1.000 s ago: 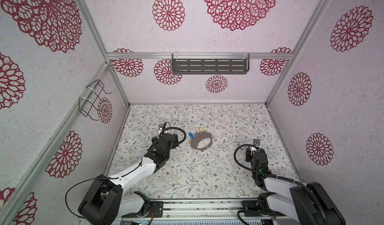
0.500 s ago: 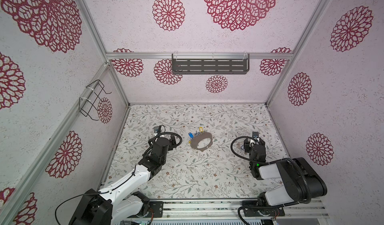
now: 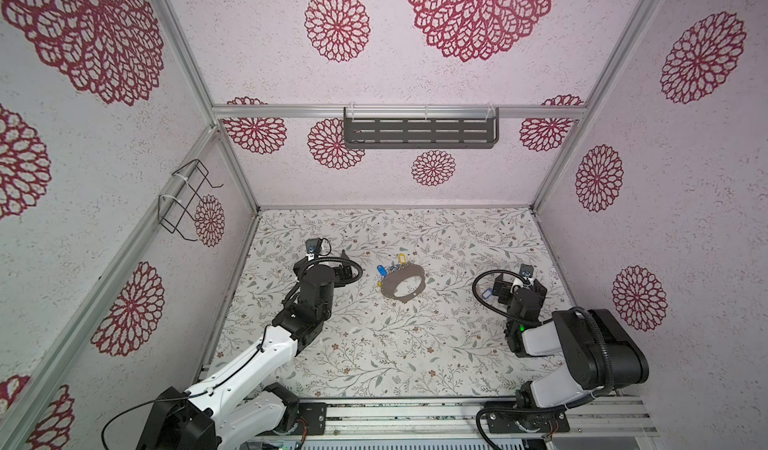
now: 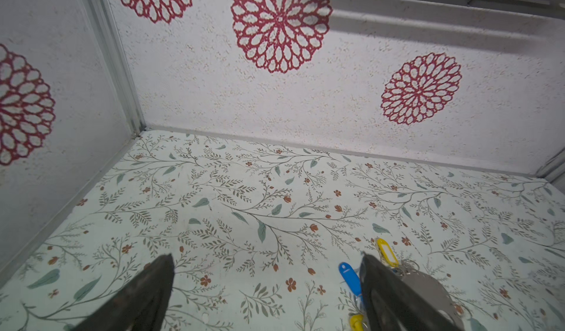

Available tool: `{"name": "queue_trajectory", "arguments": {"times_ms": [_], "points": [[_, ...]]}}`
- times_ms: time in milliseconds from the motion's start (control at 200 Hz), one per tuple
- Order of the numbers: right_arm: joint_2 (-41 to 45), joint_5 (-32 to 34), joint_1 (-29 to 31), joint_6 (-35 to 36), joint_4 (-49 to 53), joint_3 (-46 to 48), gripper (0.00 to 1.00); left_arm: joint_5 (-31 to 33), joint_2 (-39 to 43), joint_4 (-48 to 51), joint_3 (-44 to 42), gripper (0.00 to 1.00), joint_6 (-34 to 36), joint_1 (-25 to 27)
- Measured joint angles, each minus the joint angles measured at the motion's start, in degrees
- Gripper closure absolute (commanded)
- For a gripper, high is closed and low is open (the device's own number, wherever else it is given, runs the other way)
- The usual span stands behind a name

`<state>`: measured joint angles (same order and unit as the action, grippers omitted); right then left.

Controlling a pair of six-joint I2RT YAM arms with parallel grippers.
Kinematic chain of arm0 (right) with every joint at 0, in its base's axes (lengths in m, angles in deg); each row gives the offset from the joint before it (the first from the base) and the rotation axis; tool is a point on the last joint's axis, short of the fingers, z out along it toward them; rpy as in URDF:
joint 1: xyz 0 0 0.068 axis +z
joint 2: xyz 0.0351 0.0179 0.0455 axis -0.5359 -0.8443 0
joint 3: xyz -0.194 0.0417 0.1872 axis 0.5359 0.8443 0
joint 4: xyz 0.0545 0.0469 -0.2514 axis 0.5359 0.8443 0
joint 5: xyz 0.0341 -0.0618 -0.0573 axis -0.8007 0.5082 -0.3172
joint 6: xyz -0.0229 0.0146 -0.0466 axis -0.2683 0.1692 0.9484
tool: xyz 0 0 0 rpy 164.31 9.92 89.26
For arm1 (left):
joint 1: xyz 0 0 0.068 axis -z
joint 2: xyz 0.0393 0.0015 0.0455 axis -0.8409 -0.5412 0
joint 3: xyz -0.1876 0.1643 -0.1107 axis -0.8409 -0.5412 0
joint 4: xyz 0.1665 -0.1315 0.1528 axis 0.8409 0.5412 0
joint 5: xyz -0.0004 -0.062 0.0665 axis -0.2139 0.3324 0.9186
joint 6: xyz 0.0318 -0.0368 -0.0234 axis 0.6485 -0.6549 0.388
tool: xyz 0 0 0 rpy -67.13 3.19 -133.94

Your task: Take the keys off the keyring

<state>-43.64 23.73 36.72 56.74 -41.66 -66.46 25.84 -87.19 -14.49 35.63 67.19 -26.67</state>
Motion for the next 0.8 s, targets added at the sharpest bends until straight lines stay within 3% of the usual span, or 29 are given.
{"name": "queue_trajectory", "arguments": {"times_ms": [135, 225, 335, 611, 711, 801], "points": [[0.00, 0.00, 0.00, -0.02, 0.00, 0.00, 0.01, 6.99, -6.75, -19.85, -7.21, 0.03, 14.34, -2.36], [0.00, 0.00, 0.00, -0.11, 0.00, 0.00, 0.01, 7.54, -13.18, -34.10, -12.76, 0.03, 24.09, -5.79], [0.00, -0.04, 0.00, -0.42, 0.00, 0.00, 0.01, 7.43, -21.40, -48.96, -17.59, 0.03, 30.36, -8.85], [0.00, -0.02, 0.00, -0.42, -0.02, 0.00, 0.01, 6.97, -32.92, -61.75, -17.59, 0.03, 31.52, -13.49], [0.00, -0.02, 0.00, -0.42, 0.00, 0.00, 0.01, 4.83, -32.13, -62.10, -18.29, 0.03, 28.02, -17.38], [0.00, -0.02, 0.00, -0.42, -0.02, 0.00, 0.01, -0.28, -30.32, -62.97, -20.70, 0.03, 21.86, -23.91]]}}
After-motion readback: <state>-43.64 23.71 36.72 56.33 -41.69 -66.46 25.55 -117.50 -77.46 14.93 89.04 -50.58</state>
